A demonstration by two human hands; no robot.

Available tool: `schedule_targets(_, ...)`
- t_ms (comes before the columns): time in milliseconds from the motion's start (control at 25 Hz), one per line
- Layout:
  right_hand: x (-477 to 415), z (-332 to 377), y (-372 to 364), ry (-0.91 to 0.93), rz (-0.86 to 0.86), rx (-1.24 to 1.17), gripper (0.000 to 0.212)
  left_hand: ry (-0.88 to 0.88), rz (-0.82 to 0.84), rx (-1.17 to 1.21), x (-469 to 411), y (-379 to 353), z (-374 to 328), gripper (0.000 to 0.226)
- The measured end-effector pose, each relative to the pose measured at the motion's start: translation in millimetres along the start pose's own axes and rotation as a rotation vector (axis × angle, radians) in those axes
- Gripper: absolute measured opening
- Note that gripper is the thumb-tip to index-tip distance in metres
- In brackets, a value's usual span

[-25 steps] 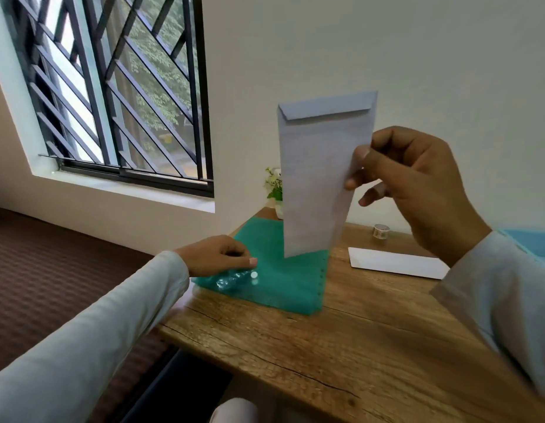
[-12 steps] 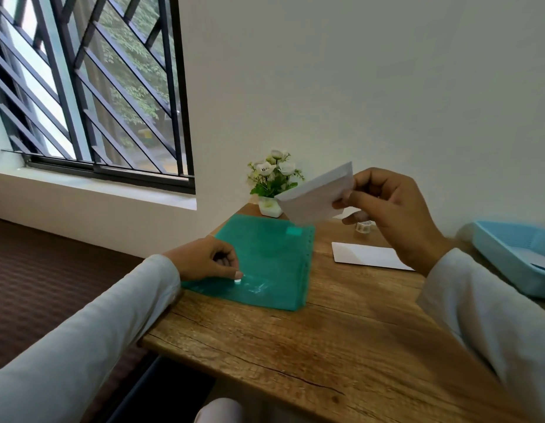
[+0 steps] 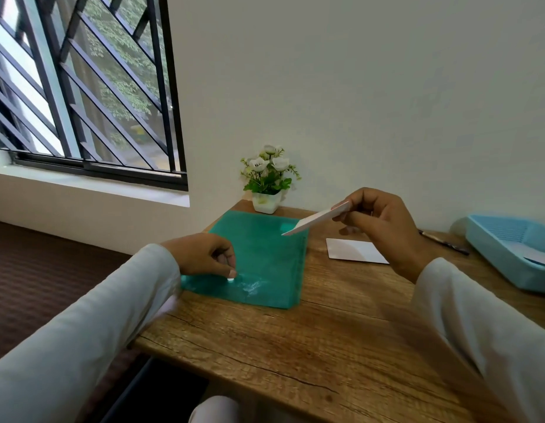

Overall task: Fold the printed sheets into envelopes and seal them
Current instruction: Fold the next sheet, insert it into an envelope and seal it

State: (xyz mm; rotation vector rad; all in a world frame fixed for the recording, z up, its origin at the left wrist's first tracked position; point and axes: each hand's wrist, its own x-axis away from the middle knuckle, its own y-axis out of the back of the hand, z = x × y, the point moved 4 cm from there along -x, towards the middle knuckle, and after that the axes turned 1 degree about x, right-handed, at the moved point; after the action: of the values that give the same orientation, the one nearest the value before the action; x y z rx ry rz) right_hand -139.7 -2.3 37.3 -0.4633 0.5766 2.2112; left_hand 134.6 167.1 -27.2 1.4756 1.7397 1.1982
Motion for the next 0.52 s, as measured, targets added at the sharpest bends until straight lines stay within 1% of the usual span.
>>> schedule_targets(40,0.5,-1.7,1.4,-0.005,-0.003,-0.002,0.008,-0.003,-0.025,-0.062,1.0,1.4,-4.7,0.023)
schedule_targets(120,0.8,-4.5,5.8,-0.014,-0.016,0.01,0.009,-0.057,-0.168,-0.117,0.3,4.3,-21.5,0.029)
schedule_targets(160,1.0,-6.2,8.7,-0.018,-0.022,0.015,0.01,-0.109,-0.244,-0.075,-0.5,3.8,-36.0,0.033)
schedule_targets(200,1.4,-8.1,10.7,-0.026,-0.024,0.01,0.012,-0.163,-0.28,0.02,-1.2,1.3,-52.4,0.036)
schedule_targets(240,2.0,-10.4,12.0,-0.036,-0.025,-0.003,0.015,-0.211,-0.262,0.159,-1.9,-3.1,-70.5,0.039)
schedule_targets(320,3.9,-18.1,18.0,-0.068,-0.039,-0.032,0.022,-0.279,-0.136,0.44,-9.6,-14.7,-107.7,0.042)
schedule_targets(360,4.5,-22.5,20.5,-0.086,-0.047,-0.052,0.025,-0.311,-0.104,0.513,-14.6,-17.8,-121.8,0.044)
schedule_targets(400,5.6,-28.0,25.8,-0.106,-0.065,-0.072,0.027,-0.35,-0.109,0.543,-22.8,-20.1,-133.6,0.043)
schedule_targets(440,6.6,-34.0,32.8,-0.123,-0.087,-0.091,0.026,-0.387,-0.154,0.545,-32.0,-21.5,-142.7,0.041)
schedule_targets(520,7.4,-46.8,45.6,-0.157,-0.145,-0.122,0.019,-0.445,-0.318,0.491,-46.7,-22.1,-153.0,0.034)
